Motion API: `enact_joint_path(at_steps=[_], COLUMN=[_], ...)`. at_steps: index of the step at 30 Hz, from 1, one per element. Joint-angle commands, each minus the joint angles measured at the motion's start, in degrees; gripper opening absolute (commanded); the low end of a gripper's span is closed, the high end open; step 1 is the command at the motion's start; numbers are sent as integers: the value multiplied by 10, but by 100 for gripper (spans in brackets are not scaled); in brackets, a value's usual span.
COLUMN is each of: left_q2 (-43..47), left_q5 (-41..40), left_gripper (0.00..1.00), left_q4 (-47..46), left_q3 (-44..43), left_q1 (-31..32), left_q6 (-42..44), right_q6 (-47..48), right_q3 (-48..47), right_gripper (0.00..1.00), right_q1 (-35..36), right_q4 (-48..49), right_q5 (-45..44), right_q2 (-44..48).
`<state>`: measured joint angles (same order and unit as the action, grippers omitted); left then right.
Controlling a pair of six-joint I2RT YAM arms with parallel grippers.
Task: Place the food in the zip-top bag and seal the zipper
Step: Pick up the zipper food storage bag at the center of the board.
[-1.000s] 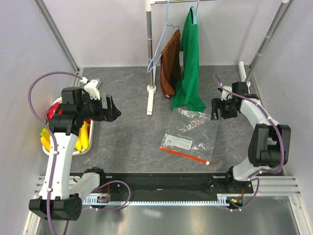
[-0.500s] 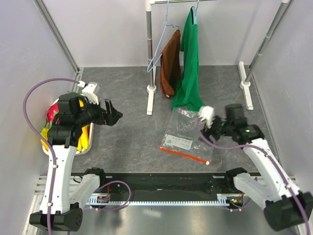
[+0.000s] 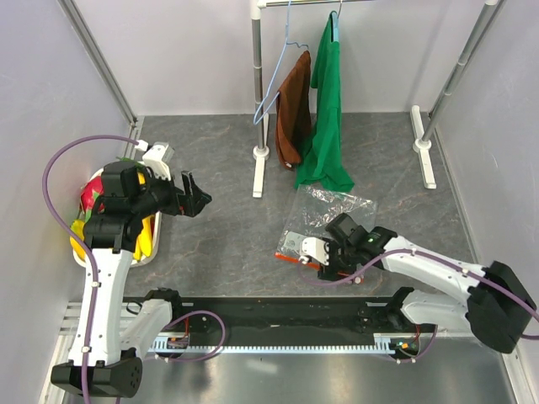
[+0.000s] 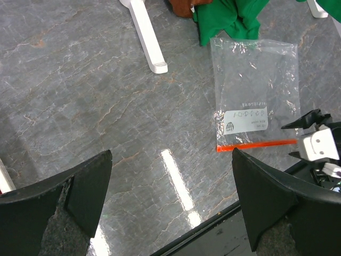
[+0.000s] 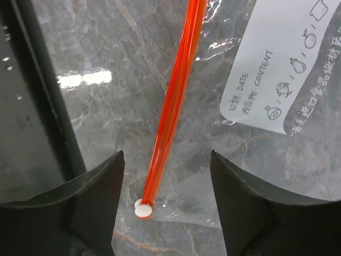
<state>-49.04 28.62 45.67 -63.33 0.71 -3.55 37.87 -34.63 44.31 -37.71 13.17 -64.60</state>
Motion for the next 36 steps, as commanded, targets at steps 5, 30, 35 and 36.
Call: enact_joint_path(at_steps=[5,30,35,36], left_q2=[1,-1,-39,-48], left_q5=[-8,136,118,117], left_gripper=[100,95,93,93], left_q4=[-21,-65,-117,-126], left_q3=[8,122,134,136], left_q1=[-1,2,21,27], left_q6=[-1,-95,-138,-156], right_q6=[-67,-377,-466,-476], right_q3=[-28,-315,-381,-391], right_gripper=[64,0,0,0], right_q1=[32,24,18,18], right_q4=[110,83,113,113], right_q5=[-96,26,24,26], right_q2=[-84,-195,-240,-249])
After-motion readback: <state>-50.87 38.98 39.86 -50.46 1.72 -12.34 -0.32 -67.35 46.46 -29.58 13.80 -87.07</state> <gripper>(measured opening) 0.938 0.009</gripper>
